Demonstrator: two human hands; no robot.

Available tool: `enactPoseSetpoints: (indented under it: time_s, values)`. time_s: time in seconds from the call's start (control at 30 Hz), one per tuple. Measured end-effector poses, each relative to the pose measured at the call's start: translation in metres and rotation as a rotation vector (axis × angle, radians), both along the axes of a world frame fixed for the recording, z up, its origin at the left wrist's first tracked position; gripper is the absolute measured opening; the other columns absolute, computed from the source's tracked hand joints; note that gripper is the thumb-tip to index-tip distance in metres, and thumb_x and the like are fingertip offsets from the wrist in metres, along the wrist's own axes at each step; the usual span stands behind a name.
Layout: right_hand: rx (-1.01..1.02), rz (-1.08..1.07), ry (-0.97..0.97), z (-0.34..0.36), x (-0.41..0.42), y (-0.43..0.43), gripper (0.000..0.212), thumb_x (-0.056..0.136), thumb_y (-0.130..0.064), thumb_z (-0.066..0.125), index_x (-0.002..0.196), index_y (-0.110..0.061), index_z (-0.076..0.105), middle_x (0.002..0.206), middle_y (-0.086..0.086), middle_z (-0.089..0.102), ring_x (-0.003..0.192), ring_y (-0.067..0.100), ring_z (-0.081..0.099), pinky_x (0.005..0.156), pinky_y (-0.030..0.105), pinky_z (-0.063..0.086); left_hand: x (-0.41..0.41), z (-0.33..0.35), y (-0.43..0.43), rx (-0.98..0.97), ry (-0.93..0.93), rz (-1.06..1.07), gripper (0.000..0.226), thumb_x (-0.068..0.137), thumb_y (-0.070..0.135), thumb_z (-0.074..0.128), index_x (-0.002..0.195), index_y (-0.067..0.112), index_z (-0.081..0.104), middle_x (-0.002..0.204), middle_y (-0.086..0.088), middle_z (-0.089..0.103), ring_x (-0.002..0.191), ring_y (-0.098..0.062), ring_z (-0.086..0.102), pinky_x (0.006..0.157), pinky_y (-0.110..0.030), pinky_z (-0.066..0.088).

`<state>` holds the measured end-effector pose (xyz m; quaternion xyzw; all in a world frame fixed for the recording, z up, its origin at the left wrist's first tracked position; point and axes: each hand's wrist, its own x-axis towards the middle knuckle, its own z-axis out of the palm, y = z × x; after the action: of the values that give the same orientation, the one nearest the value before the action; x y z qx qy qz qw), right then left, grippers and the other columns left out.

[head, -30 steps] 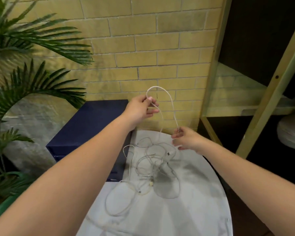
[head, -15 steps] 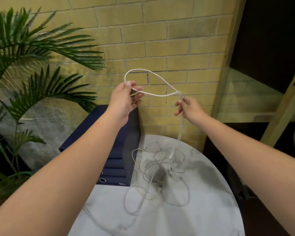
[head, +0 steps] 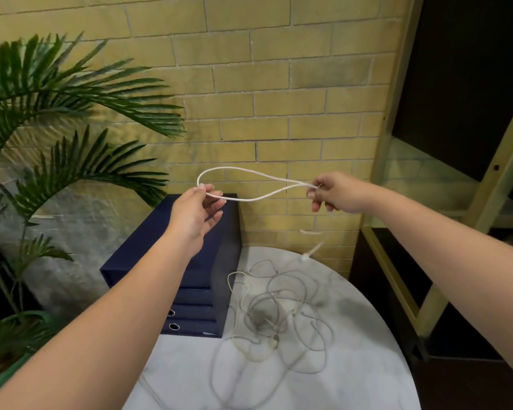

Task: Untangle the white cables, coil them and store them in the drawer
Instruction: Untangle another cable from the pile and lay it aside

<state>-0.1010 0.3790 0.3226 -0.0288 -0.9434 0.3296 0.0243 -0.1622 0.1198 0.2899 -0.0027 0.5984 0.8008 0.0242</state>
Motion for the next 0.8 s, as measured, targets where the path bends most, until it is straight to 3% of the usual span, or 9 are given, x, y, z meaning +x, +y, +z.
enactPoseSetpoints:
  time_s: [0.13,0.2,0.37,0.43,0.6,0.73,0.8]
  values:
    - [0.114,0.014,-0.113,-0.041,0.009,0.009,0.012,0.098,-0.019,0.046,0.093,-0.02,0.058,0.077,0.0,0.069,0.055,0.01,0.049,0.053,0.024,0.039,0.004,0.018,-0.001,0.067,0.05,-0.038,0.021,0.102,0.026,0.043,0.092,0.02,0.06,0.073,0.008,0.063,0.069,-0.007,0.063,0.065,-0.024,0.05]
    - [0.158,-0.004,-0.159,-0.061,0.016,0.016,0.015,0.097,-0.018,0.045,0.09,-0.022,0.057,0.072,-0.003,0.07,0.064,0.015,0.056,0.062,0.03,0.043,0.004,0.031,-0.004,0.144,0.075,-0.037,0.022,0.103,0.027,0.042,0.09,0.02,0.059,0.064,0.01,0.059,0.063,-0.006,0.061,0.063,-0.023,0.049]
    - [0.047,-0.028,-0.197,-0.09,0.044,0.037,0.018,0.098,-0.02,0.048,0.085,-0.017,0.061,0.071,-0.001,0.067,0.068,0.011,0.058,0.07,0.028,0.044,-0.003,0.034,-0.026,0.167,0.049,0.058,0.023,0.102,0.025,0.042,0.088,0.021,0.06,0.063,0.01,0.055,0.057,-0.004,0.057,0.064,-0.023,0.048]
    - [-0.023,-0.03,-0.195,-0.09,0.053,0.044,0.019,0.097,-0.025,0.05,0.086,-0.018,0.064,0.072,-0.002,0.065,0.071,0.014,0.056,0.074,0.032,0.044,-0.003,0.023,-0.035,0.115,-0.002,0.075,0.021,0.101,0.025,0.043,0.089,0.021,0.06,0.065,0.01,0.054,0.061,-0.005,0.056,0.064,-0.025,0.048]
    - [-0.36,-0.021,-0.132,-0.072,0.066,0.049,0.024,0.098,-0.029,0.049,0.089,-0.013,0.064,0.069,0.0,0.062,0.052,0.009,0.042,0.053,0.023,0.034,0.01,-0.012,-0.03,-0.109,-0.123,-0.015,0.02,0.101,0.026,0.044,0.091,0.019,0.06,0.073,0.006,0.06,0.069,-0.008,0.061,0.064,-0.026,0.049]
    - [-0.652,0.033,-0.105,-0.049,0.072,0.043,0.021,0.098,-0.024,0.046,0.095,-0.007,0.059,0.072,0.004,0.061,0.051,0.01,0.04,0.053,0.023,0.033,0.023,-0.035,-0.011,-0.285,-0.162,-0.134,0.022,0.101,0.027,0.044,0.107,0.014,0.061,0.096,-0.001,0.07,0.085,-0.014,0.066,0.072,-0.031,0.053]
    - [-0.766,0.056,-0.096,-0.038,0.075,0.032,0.017,0.098,-0.021,0.046,0.097,-0.007,0.057,0.077,0.007,0.063,0.052,0.01,0.044,0.054,0.021,0.038,0.032,-0.041,-0.004,-0.493,-0.212,-0.25,0.031,0.101,0.035,0.043,0.115,0.013,0.059,0.106,-0.003,0.07,0.088,-0.016,0.065,0.075,-0.033,0.053]
